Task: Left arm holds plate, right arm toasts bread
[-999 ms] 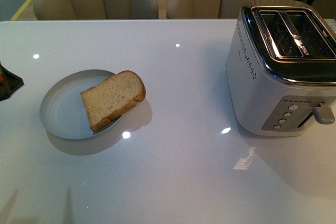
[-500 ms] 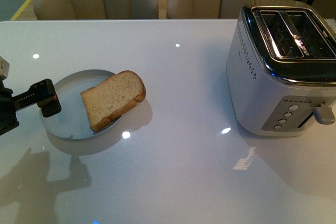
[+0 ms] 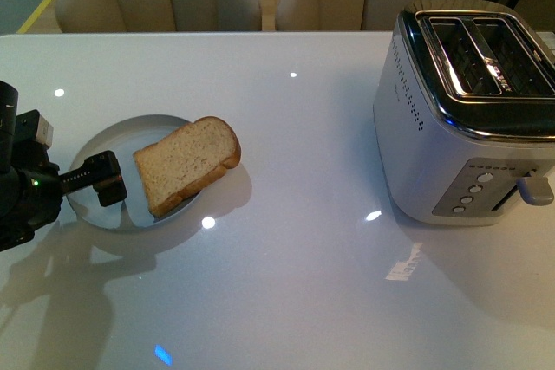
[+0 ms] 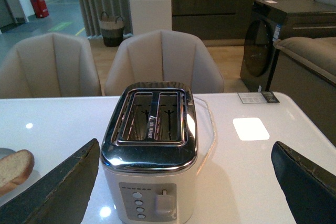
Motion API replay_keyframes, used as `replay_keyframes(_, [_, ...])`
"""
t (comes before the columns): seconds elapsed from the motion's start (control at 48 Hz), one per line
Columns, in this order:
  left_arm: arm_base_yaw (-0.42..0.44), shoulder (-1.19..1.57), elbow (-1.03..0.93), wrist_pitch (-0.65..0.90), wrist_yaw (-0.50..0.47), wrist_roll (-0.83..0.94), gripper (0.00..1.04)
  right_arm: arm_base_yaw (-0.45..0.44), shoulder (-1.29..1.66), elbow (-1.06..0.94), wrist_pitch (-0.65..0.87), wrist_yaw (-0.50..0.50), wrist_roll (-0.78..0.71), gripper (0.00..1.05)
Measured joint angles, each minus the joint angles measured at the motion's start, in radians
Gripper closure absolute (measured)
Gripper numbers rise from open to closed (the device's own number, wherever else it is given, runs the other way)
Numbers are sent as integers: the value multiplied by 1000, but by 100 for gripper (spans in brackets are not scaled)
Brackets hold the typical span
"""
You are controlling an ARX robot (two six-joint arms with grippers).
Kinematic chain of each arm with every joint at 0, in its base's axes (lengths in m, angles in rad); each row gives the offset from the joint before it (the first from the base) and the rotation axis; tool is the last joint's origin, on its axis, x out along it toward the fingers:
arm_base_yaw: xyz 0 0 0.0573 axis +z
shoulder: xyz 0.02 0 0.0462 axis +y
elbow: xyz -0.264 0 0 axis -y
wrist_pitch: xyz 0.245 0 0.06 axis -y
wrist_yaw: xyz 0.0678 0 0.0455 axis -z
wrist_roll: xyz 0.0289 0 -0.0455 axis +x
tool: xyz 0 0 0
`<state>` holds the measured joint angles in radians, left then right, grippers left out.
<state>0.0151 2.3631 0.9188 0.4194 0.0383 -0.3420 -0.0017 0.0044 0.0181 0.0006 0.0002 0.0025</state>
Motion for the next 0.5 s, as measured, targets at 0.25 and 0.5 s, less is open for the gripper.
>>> replay_keyframes(0.25, [-13,22,21,-14,-8,-9,48,0,0,0,0,0,0,9])
replay_keyframes(0.5, [-18,27,18,-15,16,-36,81,0,0,0,0,0,0,9])
